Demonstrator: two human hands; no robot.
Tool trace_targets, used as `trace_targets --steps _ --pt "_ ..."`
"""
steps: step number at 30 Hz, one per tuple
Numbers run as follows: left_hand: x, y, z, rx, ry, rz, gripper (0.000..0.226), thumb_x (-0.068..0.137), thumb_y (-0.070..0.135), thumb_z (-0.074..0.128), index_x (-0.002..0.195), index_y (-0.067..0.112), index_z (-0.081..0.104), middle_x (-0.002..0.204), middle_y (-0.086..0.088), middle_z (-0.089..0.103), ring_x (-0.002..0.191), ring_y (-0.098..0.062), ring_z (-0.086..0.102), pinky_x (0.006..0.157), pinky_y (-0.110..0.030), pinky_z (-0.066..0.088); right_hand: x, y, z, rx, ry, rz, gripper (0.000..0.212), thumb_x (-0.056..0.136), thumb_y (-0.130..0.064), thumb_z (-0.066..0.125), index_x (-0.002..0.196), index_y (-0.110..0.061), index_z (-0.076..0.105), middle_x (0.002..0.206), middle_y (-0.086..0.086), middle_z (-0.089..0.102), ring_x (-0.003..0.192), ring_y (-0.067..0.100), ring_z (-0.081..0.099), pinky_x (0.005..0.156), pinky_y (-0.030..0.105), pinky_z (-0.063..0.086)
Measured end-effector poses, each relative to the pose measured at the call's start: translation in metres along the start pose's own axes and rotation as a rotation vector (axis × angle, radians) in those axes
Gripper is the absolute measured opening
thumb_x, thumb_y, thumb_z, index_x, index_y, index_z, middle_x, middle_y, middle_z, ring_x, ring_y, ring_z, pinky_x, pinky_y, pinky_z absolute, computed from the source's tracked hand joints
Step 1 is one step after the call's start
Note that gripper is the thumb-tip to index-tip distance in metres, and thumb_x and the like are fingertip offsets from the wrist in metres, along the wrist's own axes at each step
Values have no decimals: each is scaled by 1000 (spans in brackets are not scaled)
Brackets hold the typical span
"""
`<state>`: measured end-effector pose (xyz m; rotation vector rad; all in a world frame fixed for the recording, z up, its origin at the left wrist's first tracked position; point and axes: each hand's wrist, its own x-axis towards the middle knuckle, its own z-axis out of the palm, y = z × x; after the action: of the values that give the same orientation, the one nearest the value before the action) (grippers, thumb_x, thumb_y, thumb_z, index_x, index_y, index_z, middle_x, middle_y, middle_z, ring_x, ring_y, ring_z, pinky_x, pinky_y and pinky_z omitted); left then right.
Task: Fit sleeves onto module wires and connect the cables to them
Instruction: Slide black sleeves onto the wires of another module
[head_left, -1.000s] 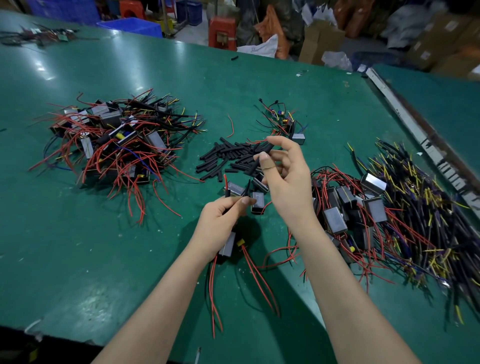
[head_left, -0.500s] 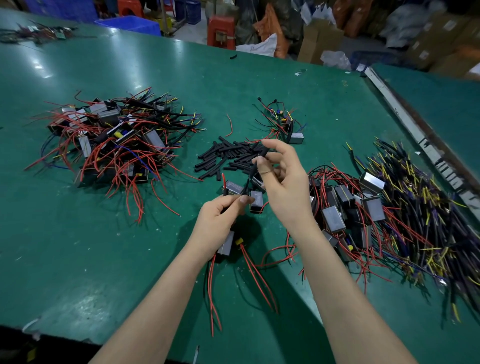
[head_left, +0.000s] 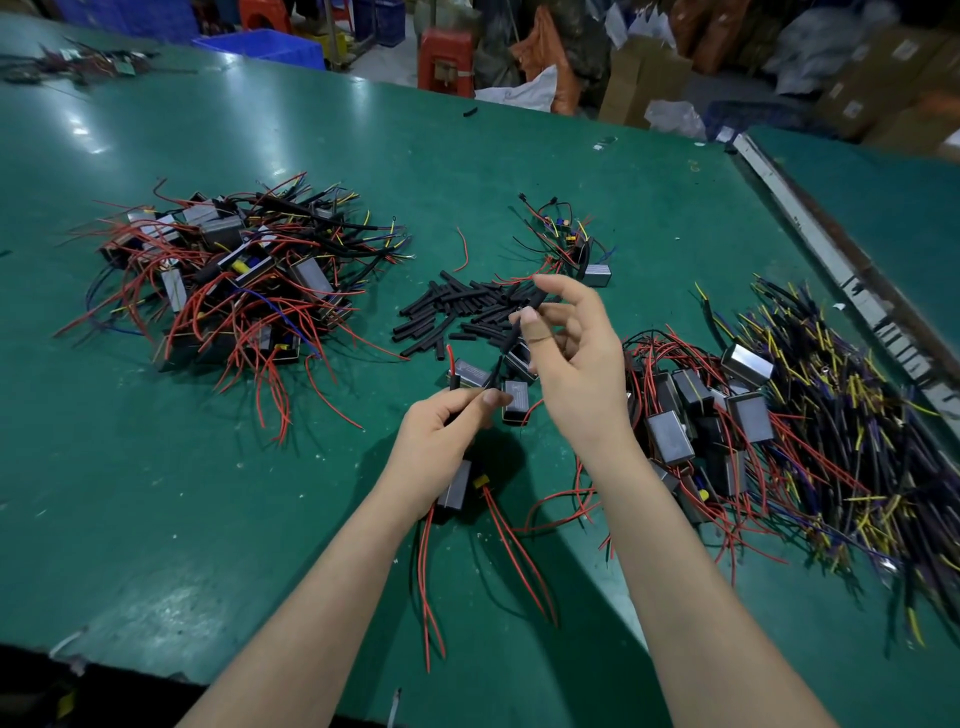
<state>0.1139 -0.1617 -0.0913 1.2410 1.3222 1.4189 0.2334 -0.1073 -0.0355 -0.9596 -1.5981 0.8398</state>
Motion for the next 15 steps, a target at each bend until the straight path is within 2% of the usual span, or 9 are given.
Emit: trace_targets --steps 3,6,8,10,12,15 --pt "1 -1 -1 2 -3 9 19 95 21 54 90 20 72 46 22 51 48 9 46 50 -3 32 -2 3 1 -38 -120 21 30 95 -14 58 108 -40 52 99 5 66 98 4 60 87 23 48" --pt "2 -3 -2 15 15 0 24 94 25 57 77 32 72 53 19 53 53 6 46 55 -11 35 -7 8 3 -66 -204 71 29 95 -14 58 111 -37 53 101 8 66 97 12 63 79 16 48" --pt "2 -5 -1 32 39 -18 29 87 38 57 60 30 65 53 15 51 54 0 43 57 -20 34 -12 11 4 -66 -205 93 31 95 -15 57 109 -42 51 101 10 66 95 20 63 80 27 52" --pt "1 -6 1 70 59 -5 38 79 53 52 59 21 57 54 11 48 54 -4 43 56 -21 35 -17 13 5 -47 -179 116 32 95 -16 57 109 -44 48 98 6 67 85 23 62 79 37 51" --pt "0 -6 3 69 63 -4 39 78 55 49 61 21 58 58 9 50 55 -4 46 55 -16 37 -21 17 5 -8 -164 142 33 95 -16 58 115 -39 46 94 3 67 74 14 61 74 32 49" --pt "0 -6 4 -28 71 -56 28 83 46 48 62 37 65 63 11 55 56 -2 49 55 -15 39 -28 22 7 -12 -172 174 35 93 -18 60 120 -34 44 86 -8 65 73 5 55 77 30 45"
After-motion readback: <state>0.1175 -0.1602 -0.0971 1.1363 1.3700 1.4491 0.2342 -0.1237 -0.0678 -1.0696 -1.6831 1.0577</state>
